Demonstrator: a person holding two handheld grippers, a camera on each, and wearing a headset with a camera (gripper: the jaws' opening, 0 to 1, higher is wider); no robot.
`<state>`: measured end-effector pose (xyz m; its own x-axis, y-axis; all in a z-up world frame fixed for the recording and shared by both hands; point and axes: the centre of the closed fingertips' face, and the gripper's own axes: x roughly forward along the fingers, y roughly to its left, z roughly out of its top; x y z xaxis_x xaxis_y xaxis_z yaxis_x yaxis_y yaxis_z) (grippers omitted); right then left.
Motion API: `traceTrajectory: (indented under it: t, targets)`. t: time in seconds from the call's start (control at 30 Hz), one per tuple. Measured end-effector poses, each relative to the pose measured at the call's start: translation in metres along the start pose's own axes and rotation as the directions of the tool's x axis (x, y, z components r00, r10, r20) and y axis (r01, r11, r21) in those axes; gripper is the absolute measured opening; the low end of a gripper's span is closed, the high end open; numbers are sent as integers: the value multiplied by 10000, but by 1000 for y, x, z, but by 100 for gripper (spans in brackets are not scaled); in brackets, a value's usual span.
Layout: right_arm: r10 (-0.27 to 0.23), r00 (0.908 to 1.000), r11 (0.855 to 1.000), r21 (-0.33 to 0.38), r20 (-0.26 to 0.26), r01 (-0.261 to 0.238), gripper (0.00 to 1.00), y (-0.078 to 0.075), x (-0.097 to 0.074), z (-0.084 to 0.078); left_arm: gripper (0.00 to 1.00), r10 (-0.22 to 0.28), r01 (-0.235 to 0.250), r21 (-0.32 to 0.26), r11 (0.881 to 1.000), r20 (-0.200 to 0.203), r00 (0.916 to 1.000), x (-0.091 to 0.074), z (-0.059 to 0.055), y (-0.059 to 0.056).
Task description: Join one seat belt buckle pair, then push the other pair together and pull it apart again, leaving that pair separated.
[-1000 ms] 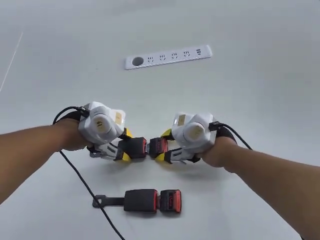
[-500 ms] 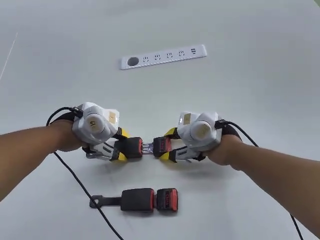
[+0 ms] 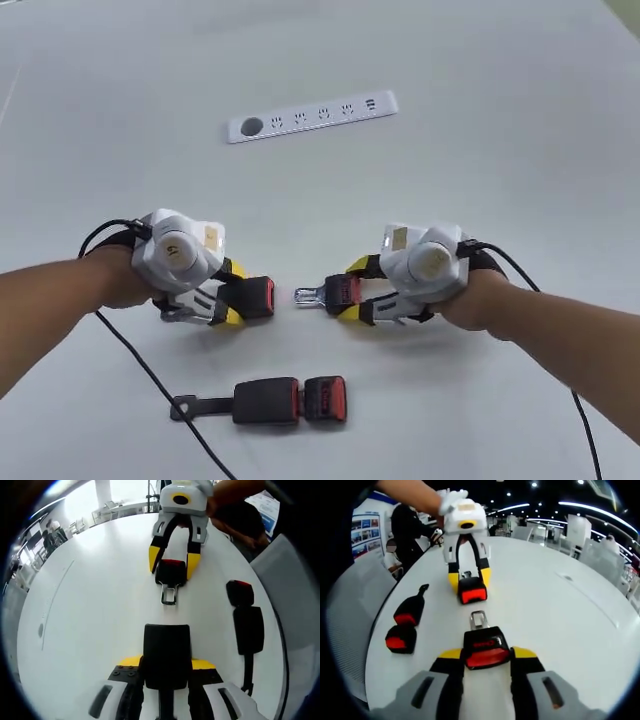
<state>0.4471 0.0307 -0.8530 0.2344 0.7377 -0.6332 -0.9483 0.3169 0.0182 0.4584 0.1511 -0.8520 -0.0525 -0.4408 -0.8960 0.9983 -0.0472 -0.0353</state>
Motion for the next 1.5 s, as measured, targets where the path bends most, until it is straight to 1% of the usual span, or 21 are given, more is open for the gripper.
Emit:
traceTrajectory:
  t: [0.2,0.3,0.47,0.57,0.63,0.8,0.9,1.13,1.2,1.23,1.27,1.3,1.33,1.37,1.4,1.43,1.47,1.5]
  targets:
    - [-70,9999,10000,47,-75,70,36,-2,-11,-12,34,-3,3,-20,10000,23,10000,0,-2,1]
    - [-98,9999,9999,75,-120,99,36,-3,-19,-17,34,-6,6,-34,10000,54,10000,0,-3,2]
    - [-193,9998,9996,180,-70,195,36,-6,-26,-23,34,2,-2,-34,10000,77,10000,1,-4,3]
    - [-260,9995,9993,279,-165,265,36,-7,-32,-28,34,7,-6,-83,10000,126,9999,1,-4,4]
    - [-277,9995,9993,262,-137,280,36,-9,-34,-29,34,2,-1,-80,10000,128,9999,1,-5,4]
    - [-351,9992,9987,366,-210,359,36,-11,-41,-37,34,8,-7,-82,10000,173,9999,1,-4,4]
    - [-339,9990,9985,427,-306,352,36,-12,-43,-40,34,5,-4,-72,10000,160,9999,1,-4,4]
    - [-357,9989,9985,415,-301,370,37,-11,-42,-39,35,35,-34,-31,10000,83,10000,1,-4,5]
    - [-351,9985,9991,203,-412,359,39,-9,-43,-41,35,55,-55,-82,10000,4,10000,1,-4,5]
    - [-470,9979,9984,282,-447,483,41,-11,-43,-42,35,68,-69,-101,9999,-38,10000,2,-4,5]
    - [-565,9975,9978,331,-420,579,44,-10,-45,-42,38,38,-39,-161,9999,-79,10000,2,-3,4]
    - [-719,9970,9954,623,-270,734,49,-11,-47,-39,39,54,-60,-539,9985,-110,9999,1,-2,2]
    - [-1028,9946,9889,1093,126,1008,53,-14,-50,-33,40,300,-308,-978,9947,-96,9995,0,-1,4]
    - [-1147,9932,9867,1180,209,1115,57,-16,-52,-32,44,846,-881,-1069,9904,-372,9957,-4,-8,14]
    - [-1432,9894,9815,1313,221,1392,63,-20,-56,-31,47,1227,-1255,-1181,9850,-307,9920,-7,-8,20]
    - [-1521,9882,9795,1356,154,1487,68,-22,-57,-32,51,1410,-1395,-1556,9779,-14,9900,-8,-4,21]
    - [-1731,9848,9746,1460,105,1698,71,-23,-60,-32,56,1633,-1529,-2089,9659,330,9860,-12,0,23]
    - [-1956,9806,9694,1537,138,1913,75,-26,-62,-31,59,1830,-1646,-2420,9562,555,9816,-15,6,23]
